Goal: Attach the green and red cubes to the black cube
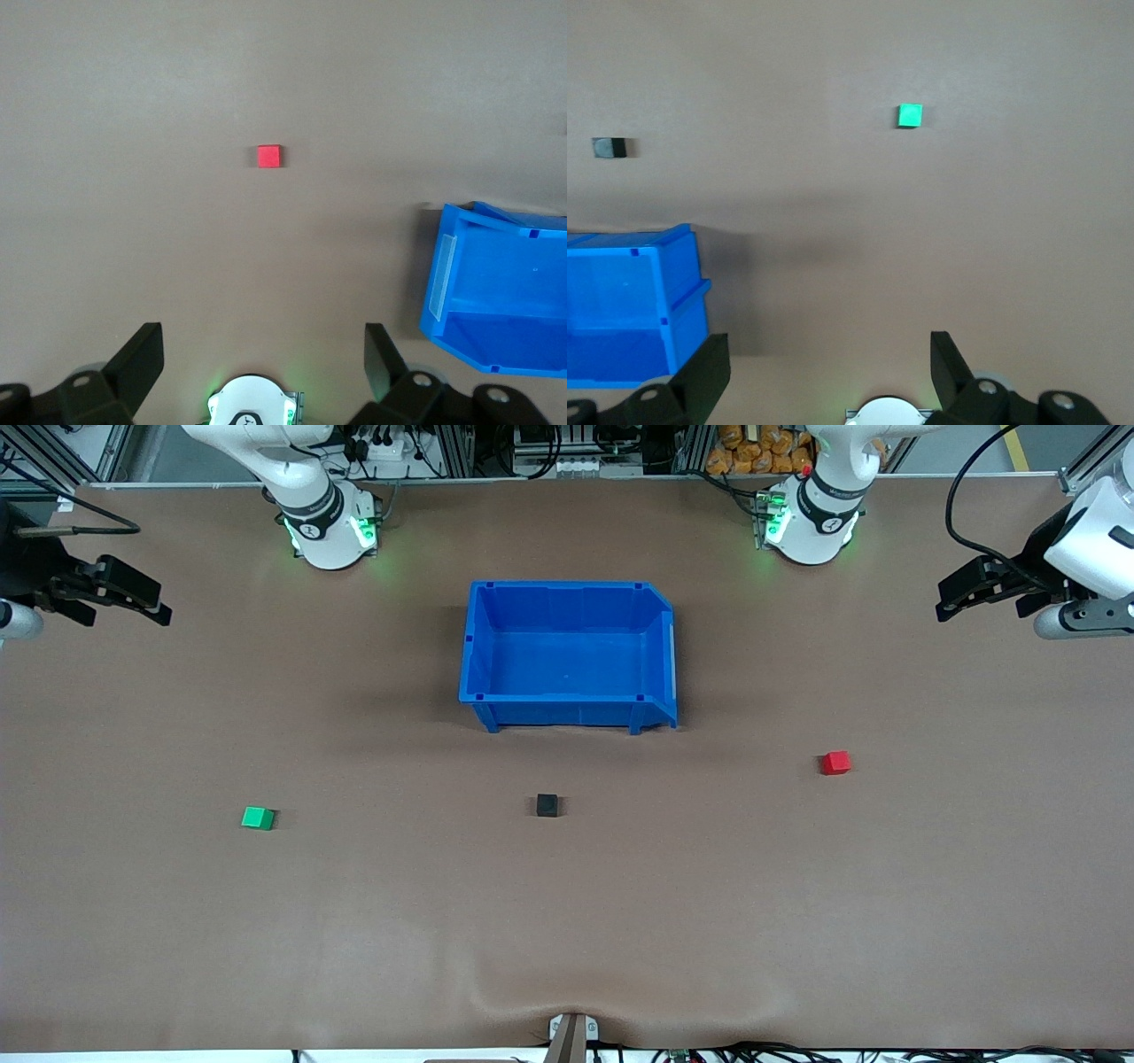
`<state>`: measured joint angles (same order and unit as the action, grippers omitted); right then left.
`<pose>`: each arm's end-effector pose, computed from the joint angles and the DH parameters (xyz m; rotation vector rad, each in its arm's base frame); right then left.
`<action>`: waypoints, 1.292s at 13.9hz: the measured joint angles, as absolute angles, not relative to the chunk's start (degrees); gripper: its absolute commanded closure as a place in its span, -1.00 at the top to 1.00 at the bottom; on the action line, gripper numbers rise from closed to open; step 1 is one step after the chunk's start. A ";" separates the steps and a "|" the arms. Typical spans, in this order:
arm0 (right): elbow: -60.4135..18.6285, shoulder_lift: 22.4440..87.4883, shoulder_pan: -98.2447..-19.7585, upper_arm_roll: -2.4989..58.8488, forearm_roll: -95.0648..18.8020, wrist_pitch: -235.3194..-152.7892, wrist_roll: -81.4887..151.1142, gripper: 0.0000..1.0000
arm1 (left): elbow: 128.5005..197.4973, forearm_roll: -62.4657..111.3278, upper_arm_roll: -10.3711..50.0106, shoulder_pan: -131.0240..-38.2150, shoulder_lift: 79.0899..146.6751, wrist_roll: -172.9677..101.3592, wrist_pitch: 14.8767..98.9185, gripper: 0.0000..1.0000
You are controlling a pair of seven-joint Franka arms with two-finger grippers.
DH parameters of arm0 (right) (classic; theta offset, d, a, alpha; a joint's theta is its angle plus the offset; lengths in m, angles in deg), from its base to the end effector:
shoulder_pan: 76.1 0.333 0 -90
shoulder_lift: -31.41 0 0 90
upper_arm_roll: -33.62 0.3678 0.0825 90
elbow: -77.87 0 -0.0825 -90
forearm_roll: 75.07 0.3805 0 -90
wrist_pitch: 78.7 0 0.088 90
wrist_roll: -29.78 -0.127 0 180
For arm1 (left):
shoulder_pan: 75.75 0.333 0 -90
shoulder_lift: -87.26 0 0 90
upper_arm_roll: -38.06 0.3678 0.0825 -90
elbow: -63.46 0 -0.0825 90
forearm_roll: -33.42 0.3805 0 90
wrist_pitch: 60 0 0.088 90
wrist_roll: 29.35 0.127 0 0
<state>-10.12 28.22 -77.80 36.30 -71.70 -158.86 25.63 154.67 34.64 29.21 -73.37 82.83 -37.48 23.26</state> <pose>0.5106 0.0179 0.6880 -3.0860 0.0738 0.1289 0.5061 -0.0584 0.6772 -3.0992 -0.0490 0.0894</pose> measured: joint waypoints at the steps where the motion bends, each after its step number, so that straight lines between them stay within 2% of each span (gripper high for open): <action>1: -10.15 28.30 -77.97 36.30 -72.01 -159.01 25.97 1.00 | 154.67 34.64 29.21 -73.37 82.83 -37.48 23.26 1.00; 10: -11.30 29.56 -78.13 36.41 -72.47 -160.40 27.06 1.00 | 154.90 34.64 29.24 -73.35 83.83 -37.51 22.92 1.00; 14: -12.86 32.39 -78.13 36.46 -72.47 -160.99 27.11 1.00 | 156.57 34.64 29.25 -73.33 85.10 -38.02 22.86 1.00; 18: -15.22 37.83 -78.17 36.39 -72.55 -163.24 27.12 1.00 | 163.65 34.64 29.30 -73.23 86.07 -38.13 30.82 1.00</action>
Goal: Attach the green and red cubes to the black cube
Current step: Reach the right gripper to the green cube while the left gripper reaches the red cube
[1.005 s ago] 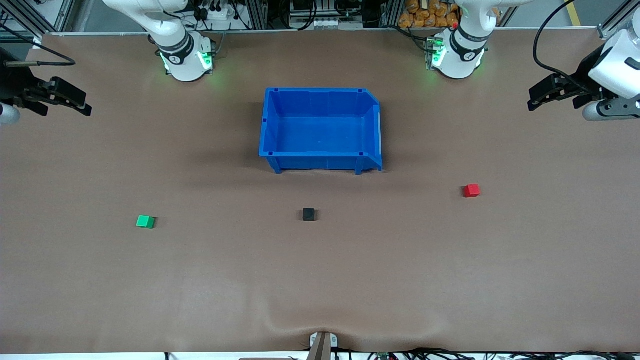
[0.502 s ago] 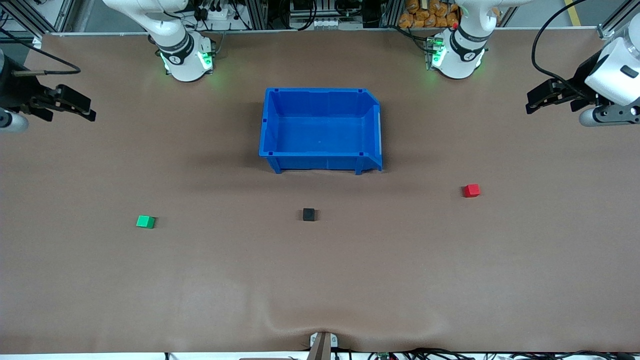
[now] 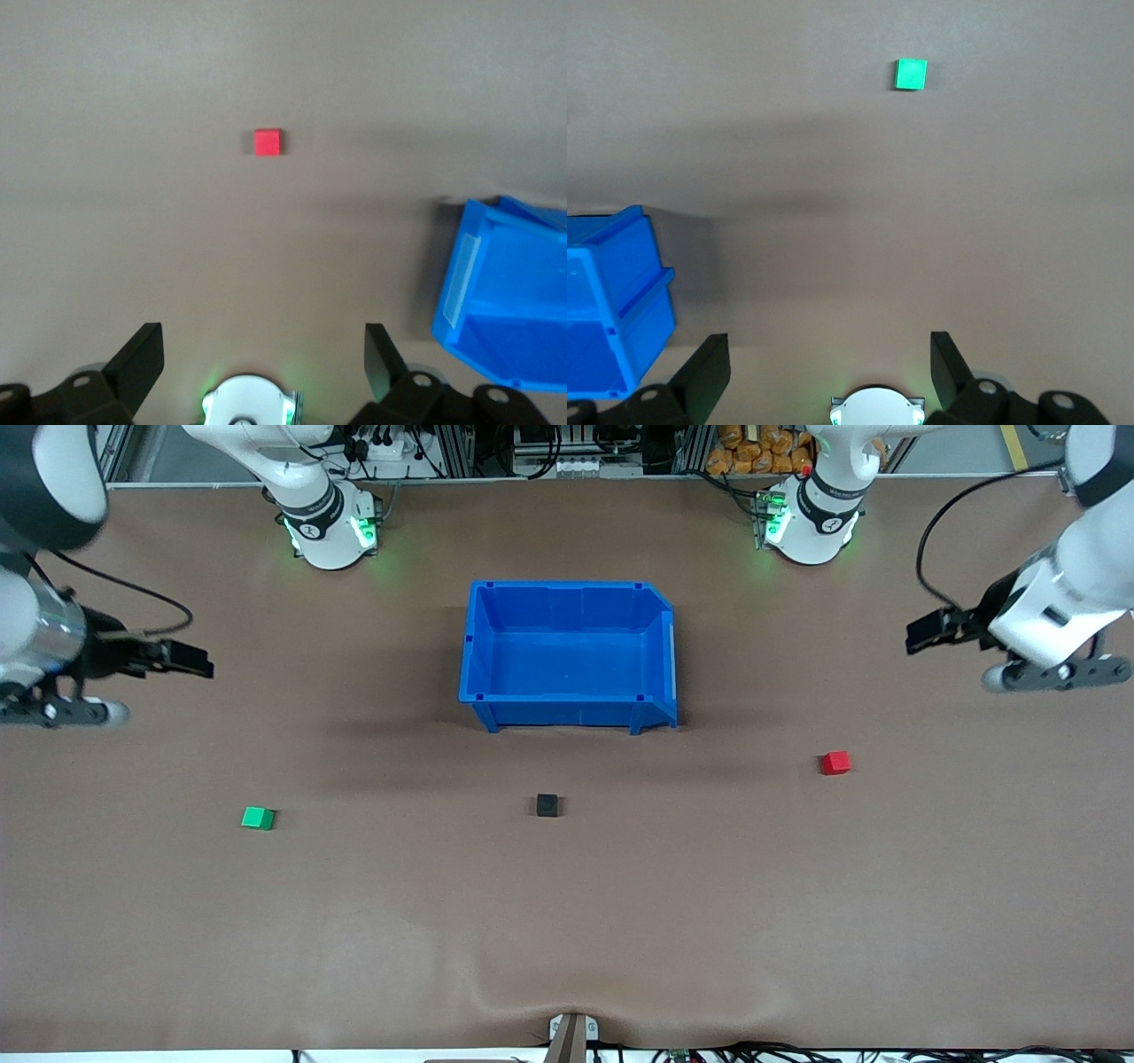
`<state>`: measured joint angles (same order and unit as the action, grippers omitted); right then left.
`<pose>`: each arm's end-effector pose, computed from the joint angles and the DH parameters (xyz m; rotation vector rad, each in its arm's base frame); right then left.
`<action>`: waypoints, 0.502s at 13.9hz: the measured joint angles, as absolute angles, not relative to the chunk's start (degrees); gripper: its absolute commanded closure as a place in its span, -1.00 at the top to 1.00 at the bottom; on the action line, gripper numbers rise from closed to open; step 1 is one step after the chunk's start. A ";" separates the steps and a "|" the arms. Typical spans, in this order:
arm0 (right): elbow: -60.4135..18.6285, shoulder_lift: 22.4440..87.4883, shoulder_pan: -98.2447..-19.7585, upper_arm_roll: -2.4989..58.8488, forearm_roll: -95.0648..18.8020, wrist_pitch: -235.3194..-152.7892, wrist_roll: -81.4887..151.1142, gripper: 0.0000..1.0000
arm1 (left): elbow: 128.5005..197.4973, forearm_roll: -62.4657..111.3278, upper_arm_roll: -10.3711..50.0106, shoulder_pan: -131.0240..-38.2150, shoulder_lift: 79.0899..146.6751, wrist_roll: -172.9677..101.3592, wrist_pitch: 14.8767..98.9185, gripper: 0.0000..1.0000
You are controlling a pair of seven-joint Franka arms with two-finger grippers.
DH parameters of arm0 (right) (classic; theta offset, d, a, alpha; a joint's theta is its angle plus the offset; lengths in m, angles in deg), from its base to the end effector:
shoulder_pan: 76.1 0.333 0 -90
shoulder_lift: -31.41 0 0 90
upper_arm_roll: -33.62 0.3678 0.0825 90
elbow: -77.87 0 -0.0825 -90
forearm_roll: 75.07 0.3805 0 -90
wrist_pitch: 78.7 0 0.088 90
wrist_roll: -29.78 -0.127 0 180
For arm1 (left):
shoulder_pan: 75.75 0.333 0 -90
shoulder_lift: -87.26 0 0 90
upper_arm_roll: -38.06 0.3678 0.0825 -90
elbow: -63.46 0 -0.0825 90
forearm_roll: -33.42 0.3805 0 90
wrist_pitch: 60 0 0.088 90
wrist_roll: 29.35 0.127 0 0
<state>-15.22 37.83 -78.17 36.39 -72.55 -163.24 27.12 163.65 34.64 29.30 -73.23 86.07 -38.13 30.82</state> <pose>0.5641 0.0114 0.5626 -3.0728 0.0543 0.4057 0.5297 -0.0560 0.5861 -3.0906 -0.0661 0.2146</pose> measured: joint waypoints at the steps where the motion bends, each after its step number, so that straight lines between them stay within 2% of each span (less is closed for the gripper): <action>1: -15.57 39.43 -78.40 36.33 -72.60 -164.89 27.10 1.00 | 166.22 34.64 29.31 -73.21 86.18 -38.27 33.75 1.00; 4: -16.99 45.75 -80.48 36.24 -72.68 -173.19 27.17 1.00 | 173.85 34.64 29.31 -73.21 86.47 -38.33 43.21 1.00; 7: -20.64 51.90 -81.49 36.22 -72.72 -186.47 27.27 1.00 | 179.87 34.64 29.30 -73.21 87.01 -38.33 51.07 1.00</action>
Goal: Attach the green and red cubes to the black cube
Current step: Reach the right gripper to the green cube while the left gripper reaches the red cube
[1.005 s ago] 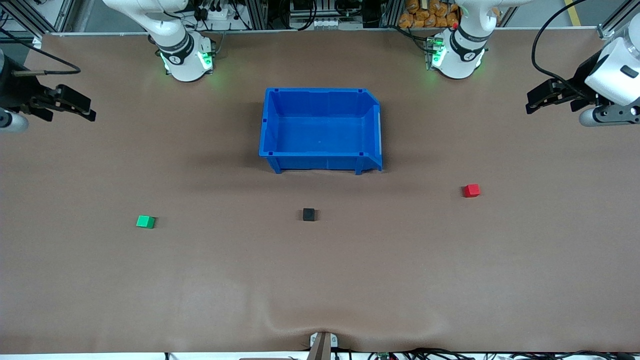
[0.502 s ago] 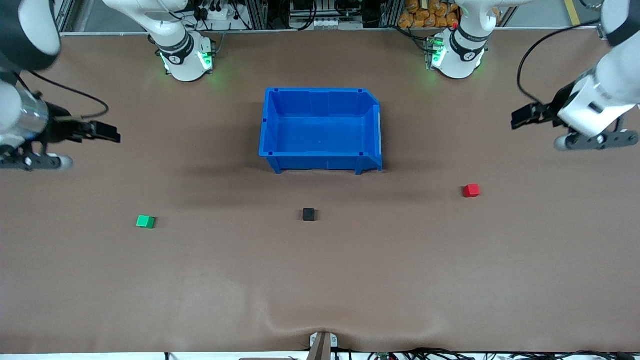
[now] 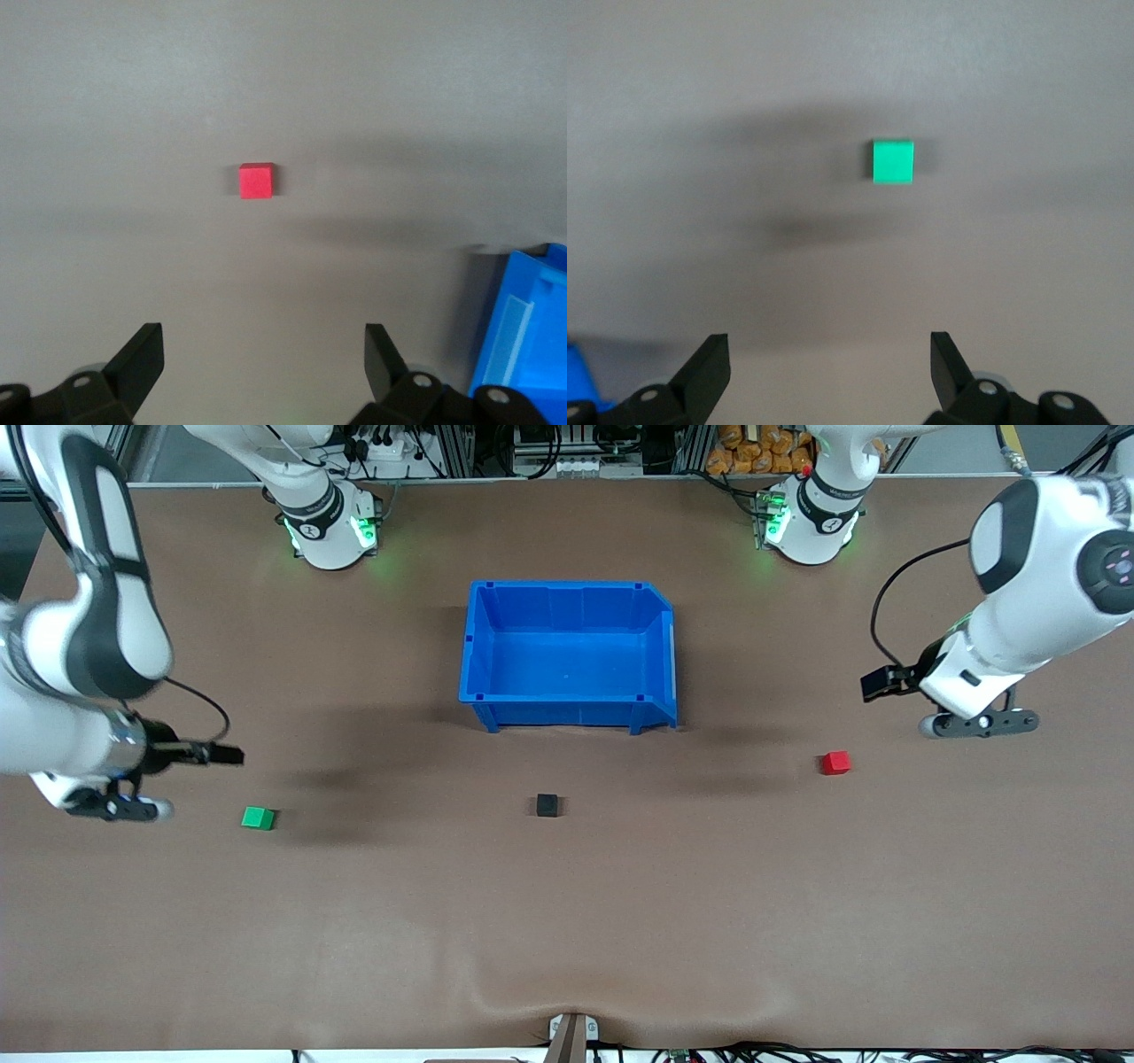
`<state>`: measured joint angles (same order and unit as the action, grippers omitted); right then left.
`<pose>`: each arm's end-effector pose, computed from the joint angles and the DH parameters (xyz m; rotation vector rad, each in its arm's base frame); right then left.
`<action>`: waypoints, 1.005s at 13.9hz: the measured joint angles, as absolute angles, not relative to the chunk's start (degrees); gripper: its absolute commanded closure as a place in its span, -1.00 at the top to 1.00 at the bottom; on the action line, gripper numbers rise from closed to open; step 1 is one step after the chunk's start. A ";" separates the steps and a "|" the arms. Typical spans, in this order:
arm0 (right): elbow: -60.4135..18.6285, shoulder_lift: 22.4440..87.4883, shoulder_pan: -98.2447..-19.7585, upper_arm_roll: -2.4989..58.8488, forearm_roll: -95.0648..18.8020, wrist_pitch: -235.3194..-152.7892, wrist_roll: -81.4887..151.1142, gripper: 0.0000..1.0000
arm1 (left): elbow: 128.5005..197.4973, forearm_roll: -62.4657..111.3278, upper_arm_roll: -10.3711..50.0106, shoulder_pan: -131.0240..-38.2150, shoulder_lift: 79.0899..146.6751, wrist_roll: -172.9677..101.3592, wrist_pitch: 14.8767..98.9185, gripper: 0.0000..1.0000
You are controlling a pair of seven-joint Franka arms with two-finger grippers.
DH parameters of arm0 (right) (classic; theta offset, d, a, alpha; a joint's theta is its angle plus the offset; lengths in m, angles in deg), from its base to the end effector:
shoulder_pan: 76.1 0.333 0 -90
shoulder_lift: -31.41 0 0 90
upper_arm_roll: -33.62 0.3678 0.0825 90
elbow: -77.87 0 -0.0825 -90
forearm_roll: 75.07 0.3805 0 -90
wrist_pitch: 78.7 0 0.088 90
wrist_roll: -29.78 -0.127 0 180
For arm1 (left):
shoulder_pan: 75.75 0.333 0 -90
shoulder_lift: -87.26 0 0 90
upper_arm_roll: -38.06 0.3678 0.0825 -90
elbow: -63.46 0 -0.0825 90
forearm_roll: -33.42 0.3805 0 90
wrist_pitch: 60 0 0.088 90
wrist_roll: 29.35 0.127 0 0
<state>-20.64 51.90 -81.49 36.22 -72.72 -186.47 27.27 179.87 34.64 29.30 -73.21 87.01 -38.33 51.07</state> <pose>0.6397 -0.0301 0.3950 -3.0680 0.1692 0.3015 0.5322 -0.0562 0.4731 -3.1064 -0.0616 0.1328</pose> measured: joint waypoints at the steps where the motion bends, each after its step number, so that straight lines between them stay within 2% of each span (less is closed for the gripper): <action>1: -22.23 53.20 -81.60 36.22 -72.79 -190.78 27.27 1.00 | 181.36 34.64 29.28 -73.22 87.38 -38.33 53.33 1.00; 9: -29.37 60.77 -83.87 36.12 -76.59 -212.14 27.91 1.00 | 186.01 34.64 29.28 -73.22 94.20 -38.35 66.05 1.00; 14: -30.87 64.76 -84.29 36.12 -76.63 -217.64 28.02 1.00 | 188.16 34.64 29.40 -73.12 98.42 -38.39 72.36 1.00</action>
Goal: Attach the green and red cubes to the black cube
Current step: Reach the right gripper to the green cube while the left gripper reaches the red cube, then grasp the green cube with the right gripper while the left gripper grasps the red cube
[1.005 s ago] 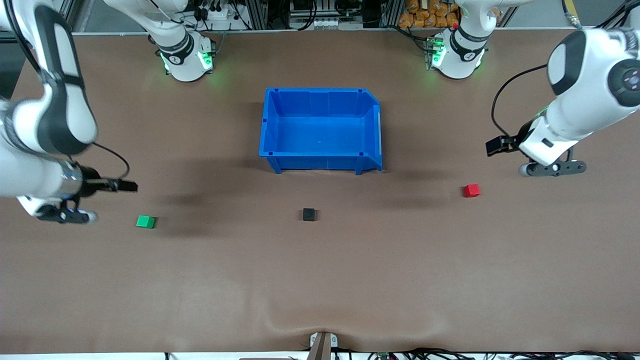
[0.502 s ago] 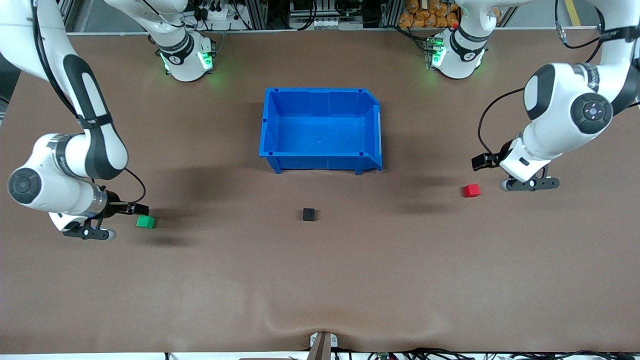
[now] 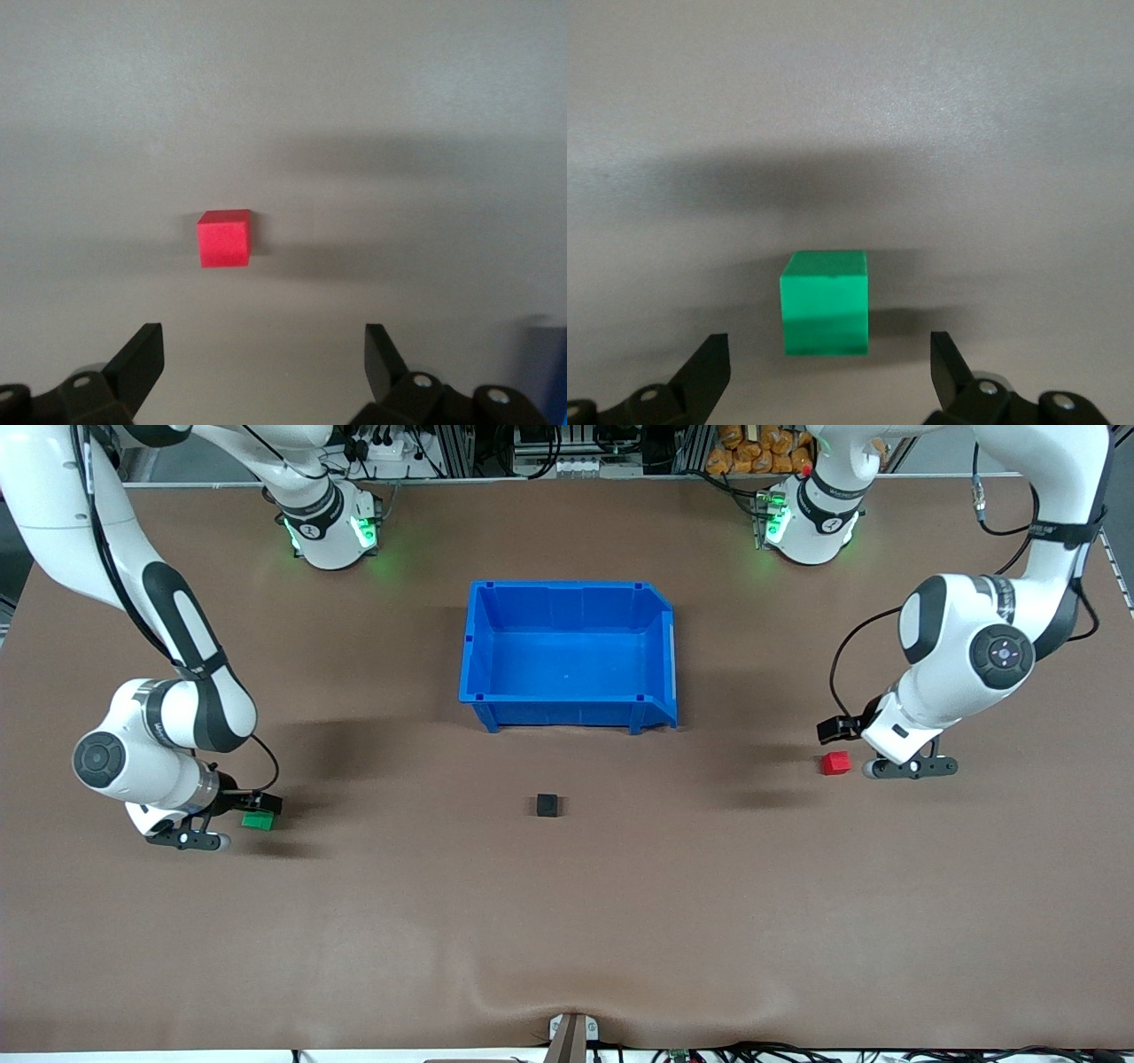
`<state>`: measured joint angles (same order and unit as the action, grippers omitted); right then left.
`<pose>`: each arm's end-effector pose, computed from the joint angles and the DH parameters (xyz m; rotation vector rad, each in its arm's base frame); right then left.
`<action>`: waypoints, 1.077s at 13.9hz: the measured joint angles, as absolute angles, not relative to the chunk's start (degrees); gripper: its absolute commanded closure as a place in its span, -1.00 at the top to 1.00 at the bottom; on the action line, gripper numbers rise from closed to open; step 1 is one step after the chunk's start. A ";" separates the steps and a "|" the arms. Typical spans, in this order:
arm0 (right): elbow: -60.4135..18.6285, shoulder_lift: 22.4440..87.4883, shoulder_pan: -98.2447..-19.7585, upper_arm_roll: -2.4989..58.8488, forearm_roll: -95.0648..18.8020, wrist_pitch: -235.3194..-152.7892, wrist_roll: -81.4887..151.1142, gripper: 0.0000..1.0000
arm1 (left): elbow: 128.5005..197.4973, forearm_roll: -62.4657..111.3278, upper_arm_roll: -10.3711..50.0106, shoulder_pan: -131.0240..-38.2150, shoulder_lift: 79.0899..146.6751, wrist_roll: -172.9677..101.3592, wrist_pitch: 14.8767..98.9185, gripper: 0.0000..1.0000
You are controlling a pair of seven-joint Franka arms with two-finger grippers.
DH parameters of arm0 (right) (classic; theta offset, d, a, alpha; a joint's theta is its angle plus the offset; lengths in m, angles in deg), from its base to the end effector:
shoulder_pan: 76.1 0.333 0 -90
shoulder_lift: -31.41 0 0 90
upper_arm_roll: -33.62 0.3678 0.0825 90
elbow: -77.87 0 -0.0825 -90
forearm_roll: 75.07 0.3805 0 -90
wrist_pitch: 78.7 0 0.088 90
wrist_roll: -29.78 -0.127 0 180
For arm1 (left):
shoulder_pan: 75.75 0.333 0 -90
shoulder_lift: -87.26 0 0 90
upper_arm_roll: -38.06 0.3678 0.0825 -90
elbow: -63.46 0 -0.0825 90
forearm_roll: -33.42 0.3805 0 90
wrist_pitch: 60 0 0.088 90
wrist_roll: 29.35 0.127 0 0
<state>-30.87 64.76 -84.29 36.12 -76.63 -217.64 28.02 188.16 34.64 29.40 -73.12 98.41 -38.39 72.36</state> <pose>0.6475 -0.0668 0.2140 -3.1265 0.1808 0.0846 0.5536 -0.0562 0.3314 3.1335 0.0622 -0.0938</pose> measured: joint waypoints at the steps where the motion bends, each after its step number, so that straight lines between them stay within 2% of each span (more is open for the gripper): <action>1: -30.87 65.16 -84.29 36.14 -76.63 -218.16 28.05 1.00 | 188.34 35.02 29.43 -72.86 99.66 -38.39 73.92 1.00; 4: -30.83 65.34 -84.29 36.22 -76.73 -218.68 28.17 0.13 | 188.47 37.38 29.68 -72.34 104.15 -38.39 79.22 0.99; 6: -30.80 65.34 -84.29 36.23 -77.75 -218.74 28.19 -0.44 | 188.47 38.14 29.92 -72.31 106.93 -38.39 81.72 0.88; 8: -30.78 65.38 -84.29 36.21 -79.42 -218.84 28.18 -0.87 | 188.36 39.20 30.02 -71.51 108.67 -38.45 82.91 0.81; 9: -30.71 65.41 -84.30 36.20 -80.59 -219.04 28.18 -0.98 | 188.27 39.35 30.03 -70.95 109.16 -38.45 83.24 0.77; 13: -29.77 65.46 -84.25 36.58 -90.43 -219.27 29.65 -1.00 | 187.94 39.83 30.05 -70.39 110.61 -38.72 84.03 0.45; 15: -29.40 65.49 -83.33 37.29 -91.68 -219.42 35.02 -1.00 | 187.76 40.08 30.04 -70.40 111.43 -39.69 84.54 0.15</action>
